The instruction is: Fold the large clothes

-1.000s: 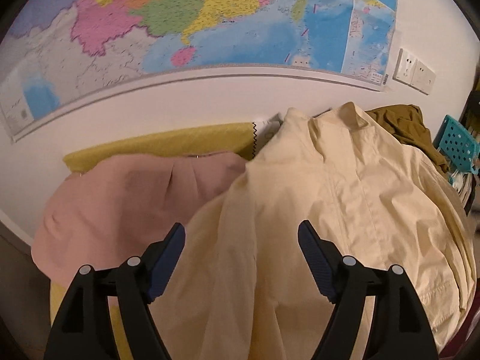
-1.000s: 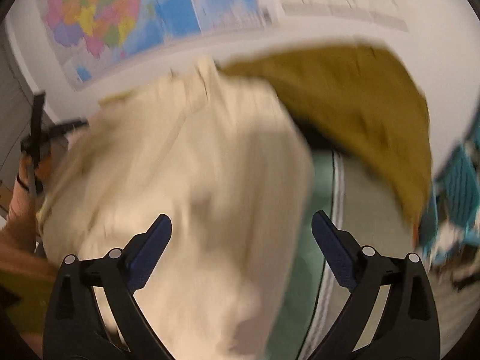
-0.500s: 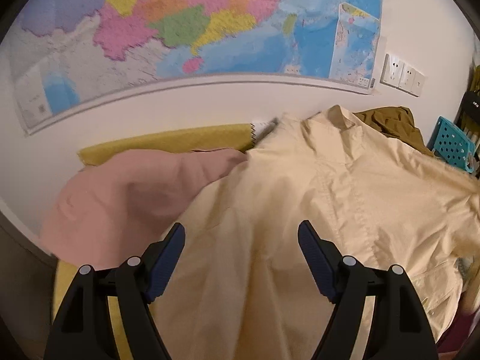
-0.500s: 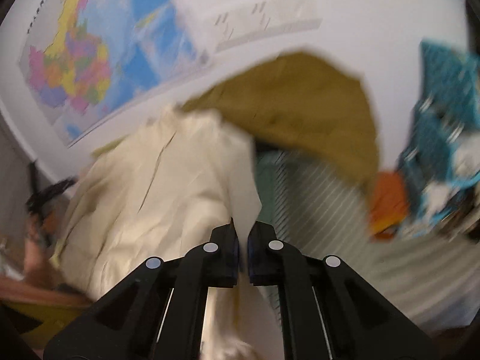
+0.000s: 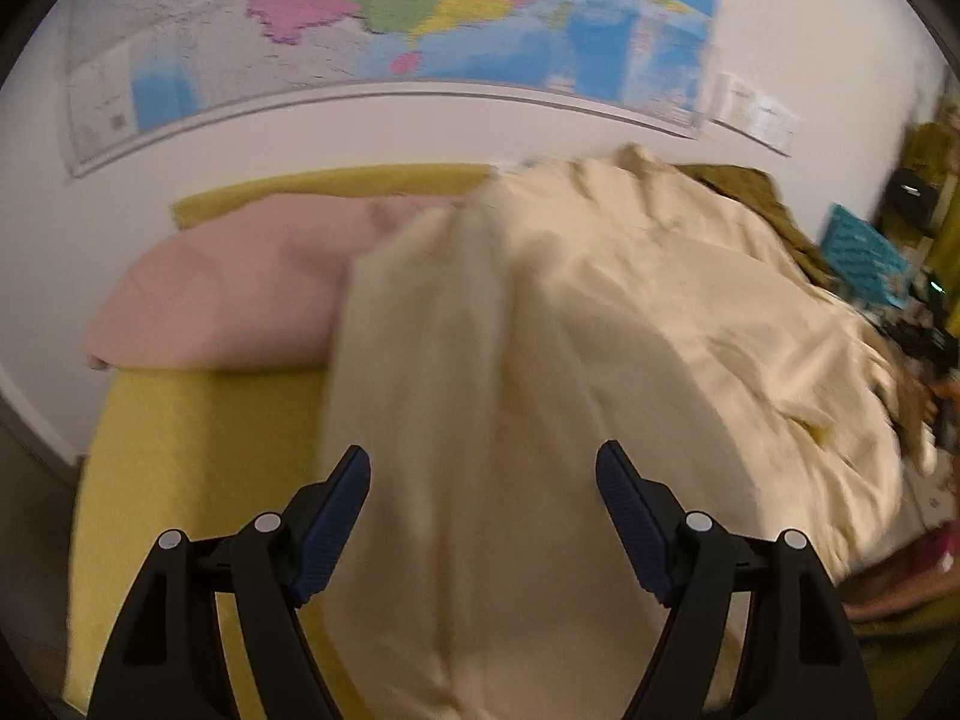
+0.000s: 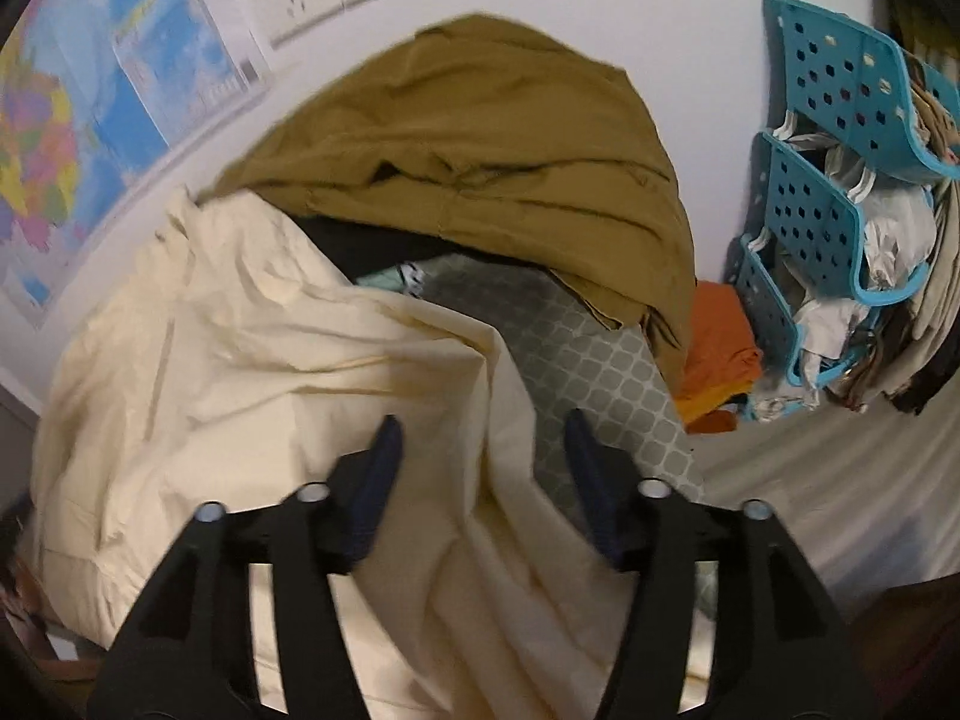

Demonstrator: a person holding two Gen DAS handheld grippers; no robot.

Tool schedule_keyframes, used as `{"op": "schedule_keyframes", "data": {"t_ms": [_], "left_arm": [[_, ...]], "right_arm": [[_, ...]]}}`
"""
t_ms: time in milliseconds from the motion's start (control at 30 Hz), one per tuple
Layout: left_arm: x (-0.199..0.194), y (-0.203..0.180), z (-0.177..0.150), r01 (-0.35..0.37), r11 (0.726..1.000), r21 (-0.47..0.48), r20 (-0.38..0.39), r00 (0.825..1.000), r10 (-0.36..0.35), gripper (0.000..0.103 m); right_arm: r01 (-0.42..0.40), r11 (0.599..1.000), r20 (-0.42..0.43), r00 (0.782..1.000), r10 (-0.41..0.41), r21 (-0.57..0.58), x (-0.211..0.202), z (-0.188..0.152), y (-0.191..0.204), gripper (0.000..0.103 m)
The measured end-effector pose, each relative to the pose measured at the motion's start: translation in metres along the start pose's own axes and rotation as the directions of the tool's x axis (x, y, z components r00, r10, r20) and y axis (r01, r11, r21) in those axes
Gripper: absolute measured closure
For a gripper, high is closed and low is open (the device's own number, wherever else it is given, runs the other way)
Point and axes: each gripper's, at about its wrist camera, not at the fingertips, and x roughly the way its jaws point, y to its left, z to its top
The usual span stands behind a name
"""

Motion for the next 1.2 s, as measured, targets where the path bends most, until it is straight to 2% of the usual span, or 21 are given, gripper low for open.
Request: {"op": "schedule_keyframes", "data": {"t_ms": [67, 133, 167, 200, 300, 400, 500, 533, 567, 633, 700, 767, 800, 833, 867, 900, 933, 967, 1033, 1100, 1200], "left_arm": [[-0.003, -0.01, -0.011, -0.041, 0.998, 0.048, 0.005, 0.999, 0.04, 0.025], [0.001, -0.012, -0.02, -0.029, 0.998, 0.058, -0.025, 0.999, 0.031, 0.027], [0.004, -0.01, -0.024, -0.026, 0.999, 0.047, -0.045, 0.999, 0.028, 0.04], [0.006, -0.007, -0.027, -0.026, 0.999, 0.031, -0.059, 0.998, 0.027, 0.061], [0.004, 0.007, -0.02, -0.048, 0.998, -0.038, -0.061, 0.997, 0.045, 0.091], [-0.009, 0.012, 0.0, -0.143, 0.99, -0.011, -0.009, 0.99, 0.143, 0.095], [-0.033, 0.016, 0.035, -0.243, 0.97, 0.014, 0.072, 0.968, 0.241, 0.096], [-0.04, 0.018, 0.049, -0.276, 0.961, 0.016, 0.098, 0.957, 0.274, 0.096], [-0.042, 0.019, 0.061, -0.349, 0.936, 0.031, 0.117, 0.932, 0.344, 0.097], [-0.041, 0.014, 0.075, -0.476, 0.877, 0.069, 0.14, 0.875, 0.463, 0.097], [-0.033, 0.011, 0.082, -0.558, 0.824, 0.095, 0.158, 0.826, 0.541, 0.096], [-0.014, 0.01, 0.08, -0.643, 0.755, 0.126, 0.136, 0.765, 0.629, 0.088], [-0.003, 0.01, 0.074, -0.651, 0.747, 0.133, 0.104, 0.759, 0.643, 0.083], [0.003, 0.01, 0.066, -0.606, 0.785, 0.127, 0.077, 0.795, 0.602, 0.077], [0.004, 0.008, 0.057, -0.536, 0.836, 0.121, 0.07, 0.844, 0.531, 0.061], [0.003, 0.007, 0.051, -0.493, 0.863, 0.114, 0.075, 0.87, 0.487, 0.05], [-0.001, 0.002, 0.04, -0.428, 0.897, 0.11, 0.087, 0.903, 0.42, 0.048], [-0.005, -0.002, 0.033, -0.378, 0.918, 0.115, 0.095, 0.925, 0.369, 0.046], [-0.017, -0.011, 0.011, -0.205, 0.971, 0.124, 0.108, 0.975, 0.192, 0.044], [-0.028, -0.019, -0.005, -0.067, 0.989, 0.135, 0.122, 0.991, 0.051, 0.043], [-0.033, -0.035, -0.023, -0.038, 0.984, 0.173, 0.134, 0.991, 0.015, 0.032]], "right_arm": [[-0.024, 1.0, 0.025, 0.999, 0.024, 0.005, -0.009, -0.002, 0.002, 0.039], [-0.042, 0.999, 0.046, 0.998, 0.042, 0.005, -0.017, -0.003, 0.004, 0.039], [-0.058, 0.998, 0.06, 0.996, 0.058, -0.002, -0.021, -0.004, 0.006, 0.037], [-0.069, 0.998, 0.076, 0.995, 0.069, -0.009, -0.027, -0.007, 0.009, 0.036], [-0.093, 0.995, 0.11, 0.989, 0.095, -0.025, -0.04, -0.016, 0.018, 0.035], [-0.132, 0.991, 0.133, 0.982, 0.135, -0.028, -0.051, -0.026, 0.022, 0.035], [-0.174, 0.984, 0.146, 0.973, 0.178, -0.041, -0.063, -0.034, 0.025, 0.035], [-0.186, 0.982, 0.146, 0.971, 0.19, -0.044, -0.066, -0.036, 0.026, 0.035], [-0.21, 0.976, 0.149, 0.965, 0.216, -0.051, -0.07, -0.039, 0.027, 0.035], [-0.227, 0.972, 0.157, 0.959, 0.235, -0.067, -0.077, -0.046, 0.029, 0.035], [-0.241, 0.968, 0.157, 0.955, 0.25, -0.074, -0.08, -0.053, 0.03, 0.035], [-0.262, 0.962, 0.15, 0.951, 0.271, -0.076, -0.082, -0.062, 0.028, 0.031], [-0.268, 0.96, 0.146, 0.95, 0.277, -0.078, -0.083, -0.068, 0.028, 0.028], [-0.282, 0.956, 0.134, 0.947, 0.291, -0.083, -0.083, -0.075, 0.028, 0.027], [-0.291, 0.952, 0.123, 0.946, 0.301, -0.091, -0.082, -0.082, 0.029, 0.025], [-0.294, 0.951, 0.114, 0.946, 0.305, -0.099, -0.082, -0.088, 0.03, 0.022], [-0.308, 0.945, 0.1, 0.943, 0.318, -0.107, -0.082, -0.095, 0.032, 0.021], [-0.33, 0.937, 0.087, 0.936, 0.34, -0.111, -0.081, -0.101, 0.034, 0.017], [-0.395, 0.91, 0.042, 0.914, 0.403, -0.126, -0.078, -0.115, 0.04, 0.012], [-0.418, 0.896, -0.003, 0.907, 0.422, -0.152, -0.071, -0.128, 0.05, 0.005], [-0.442, 0.884, -0.061, 0.897, 0.438, -0.15, -0.052, -0.139, 0.061, 0.005]]}}
